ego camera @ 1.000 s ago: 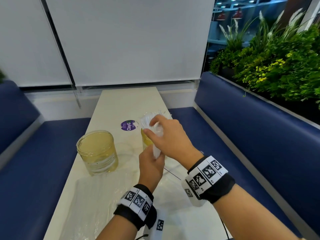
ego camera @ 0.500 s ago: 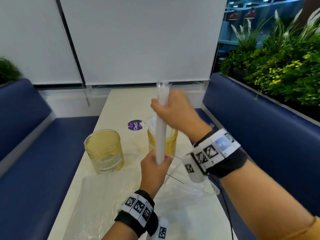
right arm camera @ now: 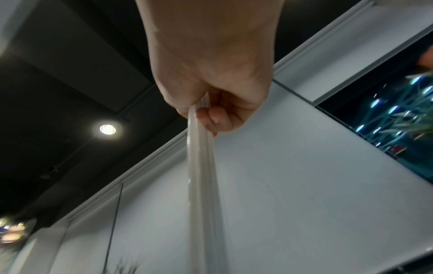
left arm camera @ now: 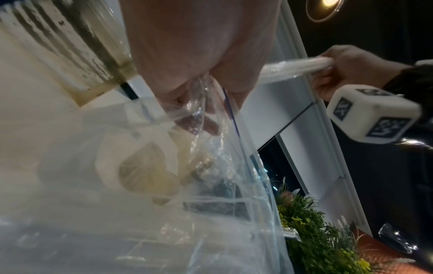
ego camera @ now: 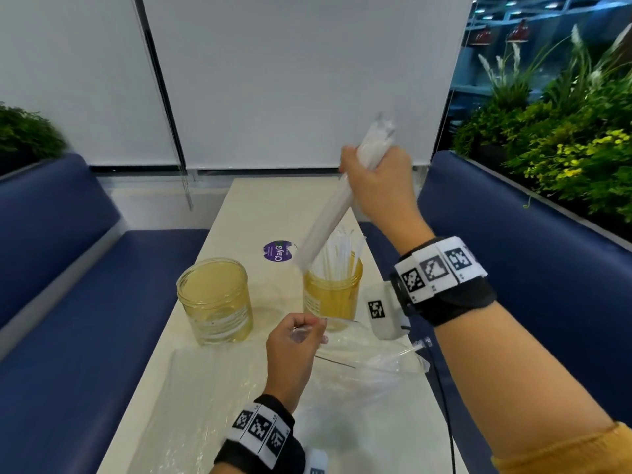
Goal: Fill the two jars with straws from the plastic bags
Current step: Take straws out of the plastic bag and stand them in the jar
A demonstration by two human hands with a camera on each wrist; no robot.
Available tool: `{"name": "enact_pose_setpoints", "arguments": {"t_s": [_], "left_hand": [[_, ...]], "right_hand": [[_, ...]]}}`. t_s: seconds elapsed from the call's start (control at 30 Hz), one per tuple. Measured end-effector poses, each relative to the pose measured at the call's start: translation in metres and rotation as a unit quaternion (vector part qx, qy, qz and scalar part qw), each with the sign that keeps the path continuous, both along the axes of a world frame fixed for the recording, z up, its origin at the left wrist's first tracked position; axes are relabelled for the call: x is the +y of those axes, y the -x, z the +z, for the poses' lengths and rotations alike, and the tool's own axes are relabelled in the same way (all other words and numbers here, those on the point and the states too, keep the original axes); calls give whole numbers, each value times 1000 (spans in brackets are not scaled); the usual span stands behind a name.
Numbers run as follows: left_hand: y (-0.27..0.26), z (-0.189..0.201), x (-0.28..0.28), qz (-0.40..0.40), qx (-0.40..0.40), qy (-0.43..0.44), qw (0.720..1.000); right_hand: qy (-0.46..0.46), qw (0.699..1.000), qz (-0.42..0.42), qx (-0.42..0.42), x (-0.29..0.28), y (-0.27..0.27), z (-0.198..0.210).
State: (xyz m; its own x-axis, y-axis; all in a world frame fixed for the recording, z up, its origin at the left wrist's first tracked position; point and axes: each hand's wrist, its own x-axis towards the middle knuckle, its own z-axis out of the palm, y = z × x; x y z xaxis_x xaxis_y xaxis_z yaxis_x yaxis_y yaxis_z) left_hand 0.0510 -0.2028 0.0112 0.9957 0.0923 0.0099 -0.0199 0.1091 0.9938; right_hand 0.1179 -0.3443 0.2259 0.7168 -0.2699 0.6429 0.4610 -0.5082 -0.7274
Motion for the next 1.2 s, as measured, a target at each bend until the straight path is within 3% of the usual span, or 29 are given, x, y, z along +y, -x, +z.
{"name": "enact_pose_setpoints", "arguments": {"t_s": [0.1, 0.17, 0.37, 0.5, 0.57, 0.63, 0.8, 0.87, 0.9, 0.93, 1.03, 1.07, 1.2], "left_hand": [[1, 2, 3, 2, -7, -1, 1000], [4, 3, 3, -2, -8, -2, 1000], [14, -1, -3, -9, -17, -19, 1000], [15, -1, 0, -11, -31, -29, 999], [14, -2, 2, -12, -33, -32, 999], [12, -3, 4, -14, -31, -35, 999], [11, -4, 4, -21, -27, -35, 999], [12, -3, 3, -26, -28, -37, 999], [12, -3, 3, -28, -28, -39, 998], [13, -3, 2, -30, -26, -40, 998], [13, -3, 1, -35, -22, -42, 998], [13, -3, 1, -38, -21, -44, 998], [11, -5, 0, -64, -21, -51, 996]], "right_hand": [[55, 997, -46, -27, -13, -22, 0], [115, 991, -67, 9, -14, -42, -16], [257, 939, -59, 221, -13, -87, -99], [263, 890, -48, 370, -13, -93, -135], [270, 873, -44, 404, -13, -90, -146], [273, 877, -63, 389, -14, -89, -149], [219, 949, -73, 213, -15, -97, -139], [264, 948, -54, 169, -13, -100, -137], [299, 939, -31, 166, -12, -103, -139], [371, 911, -1, 178, -11, -106, -142], [579, 762, 87, 275, -7, -104, -152], [597, 745, 96, 281, -7, -100, -150], [434, 865, 68, 243, -12, -76, -122]]}}
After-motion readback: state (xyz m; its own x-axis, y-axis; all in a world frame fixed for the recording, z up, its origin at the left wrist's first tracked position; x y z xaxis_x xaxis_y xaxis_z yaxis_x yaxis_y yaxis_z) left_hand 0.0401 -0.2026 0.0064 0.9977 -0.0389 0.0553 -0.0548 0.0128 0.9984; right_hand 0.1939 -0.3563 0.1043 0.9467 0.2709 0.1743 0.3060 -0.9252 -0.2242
